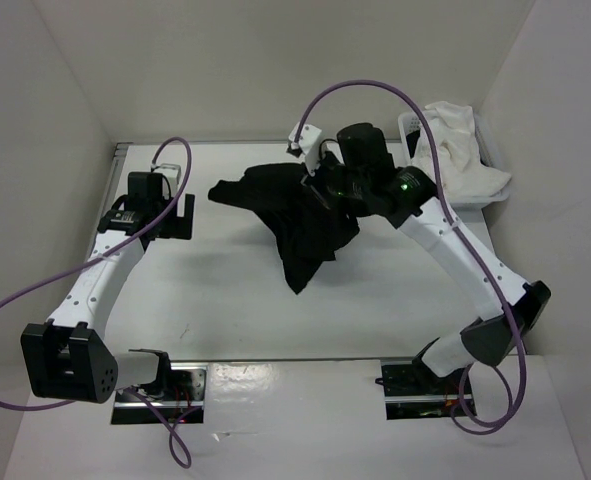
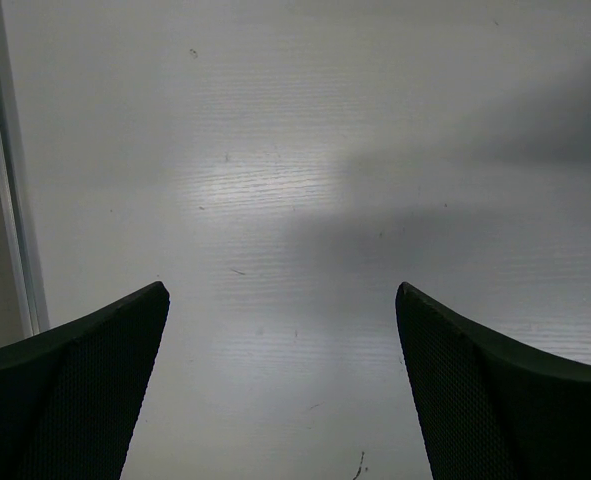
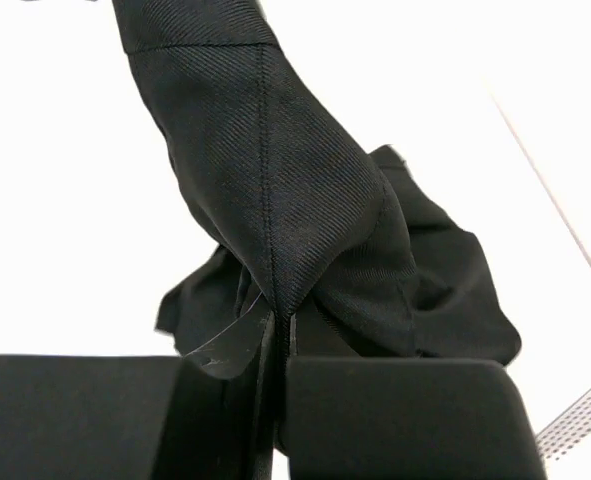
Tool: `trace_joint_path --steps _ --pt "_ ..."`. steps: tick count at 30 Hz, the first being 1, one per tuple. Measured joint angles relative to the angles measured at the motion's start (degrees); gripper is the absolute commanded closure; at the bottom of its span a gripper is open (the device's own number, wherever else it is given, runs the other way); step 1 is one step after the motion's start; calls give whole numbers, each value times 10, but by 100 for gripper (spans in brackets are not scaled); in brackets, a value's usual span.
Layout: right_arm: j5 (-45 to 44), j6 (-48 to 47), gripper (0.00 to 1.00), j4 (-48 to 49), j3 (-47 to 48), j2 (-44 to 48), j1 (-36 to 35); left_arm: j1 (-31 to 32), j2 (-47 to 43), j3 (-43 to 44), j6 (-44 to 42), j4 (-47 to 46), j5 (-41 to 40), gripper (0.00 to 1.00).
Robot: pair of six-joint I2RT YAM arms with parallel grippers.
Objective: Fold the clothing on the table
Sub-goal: Move the skirt to the center of the board, then flatten the skirt out
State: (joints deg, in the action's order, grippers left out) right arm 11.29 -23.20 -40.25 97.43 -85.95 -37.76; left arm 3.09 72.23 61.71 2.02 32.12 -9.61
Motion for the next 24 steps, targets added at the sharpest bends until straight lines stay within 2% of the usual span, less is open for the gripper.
trace_joint_path --steps 4,6,7,8,10,11,14,19,24 --pt "1 -1 100 12 -52 13 -1 0 0 0 0 0 10 0" --pt "-1 -7 92 10 -88 1 -2 0 0 0 0 0 16 0" --pt "-2 -12 82 6 -105 -8 -5 0 0 0 0 0 18 0" --pt "-5 -17 59 2 -119 -18 -10 0 0 0 0 0 19 0" --pt "-11 -33 40 -21 -140 -48 -28 0 0 0 0 0 20 0" --pt "-12 -39 27 -33 -145 -63 -40 0 0 0 0 0 20 0" --pt "-10 -64 9 -78 -146 -100 -74 0 0 0 0 0 20 0" --pt "1 -104 9 -142 -138 -109 -117 0 0 0 0 0 18 0" --pt "11 -108 11 -143 -123 -115 -127 0 0 0 0 0 7 0"
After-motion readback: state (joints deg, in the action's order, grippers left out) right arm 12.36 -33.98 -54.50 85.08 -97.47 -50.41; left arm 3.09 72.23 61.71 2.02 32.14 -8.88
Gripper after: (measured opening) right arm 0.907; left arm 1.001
